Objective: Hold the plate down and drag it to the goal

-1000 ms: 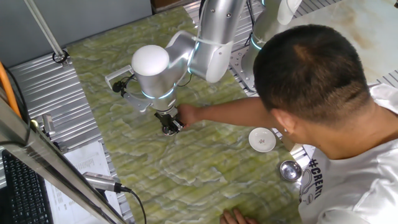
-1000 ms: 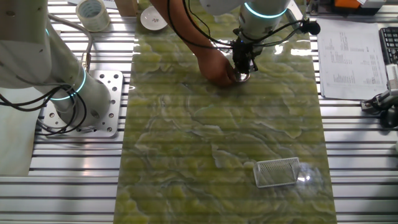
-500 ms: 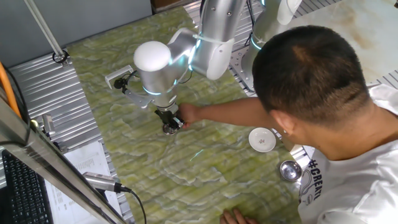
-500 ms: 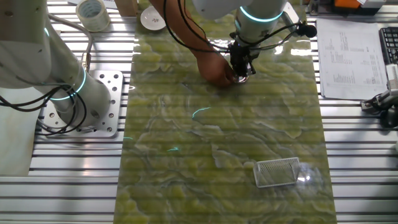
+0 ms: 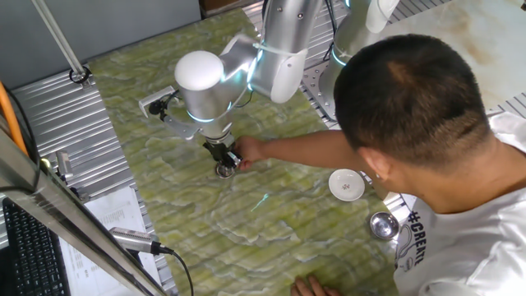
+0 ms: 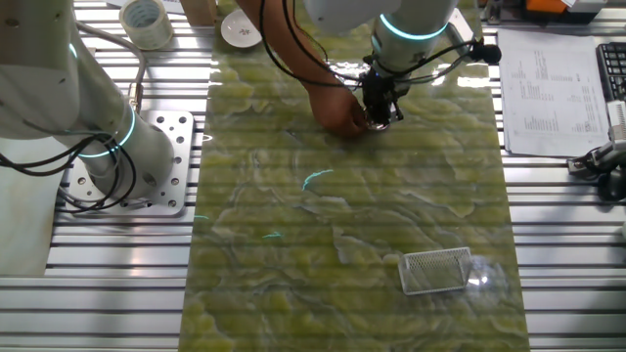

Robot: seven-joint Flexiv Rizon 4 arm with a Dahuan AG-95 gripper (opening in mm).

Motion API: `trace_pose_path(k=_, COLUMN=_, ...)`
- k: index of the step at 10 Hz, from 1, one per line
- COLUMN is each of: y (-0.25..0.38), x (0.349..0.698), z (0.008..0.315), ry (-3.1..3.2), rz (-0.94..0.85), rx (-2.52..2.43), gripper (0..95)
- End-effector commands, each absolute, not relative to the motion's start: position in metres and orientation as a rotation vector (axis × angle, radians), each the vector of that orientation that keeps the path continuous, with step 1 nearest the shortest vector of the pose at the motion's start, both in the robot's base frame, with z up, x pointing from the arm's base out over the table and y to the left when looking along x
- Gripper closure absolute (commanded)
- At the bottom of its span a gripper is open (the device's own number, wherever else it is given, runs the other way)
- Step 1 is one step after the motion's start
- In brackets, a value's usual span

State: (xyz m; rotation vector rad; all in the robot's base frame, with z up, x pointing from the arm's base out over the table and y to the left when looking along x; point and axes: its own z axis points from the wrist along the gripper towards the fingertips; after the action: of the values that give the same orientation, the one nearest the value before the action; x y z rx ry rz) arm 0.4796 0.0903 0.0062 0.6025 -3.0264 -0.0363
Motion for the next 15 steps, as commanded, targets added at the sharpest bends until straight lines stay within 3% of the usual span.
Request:
trace_pose_path(k=1, y=0.088, x=0.480, z=0.003, ry=-3.026, rz=-0.035, rx=0.605, gripper=95.0)
trace_pose_path(k=15, y=0.072, x=0.481, z=0.001, ry=-3.025, rz=-0.020, rx=0.643, gripper=95.0)
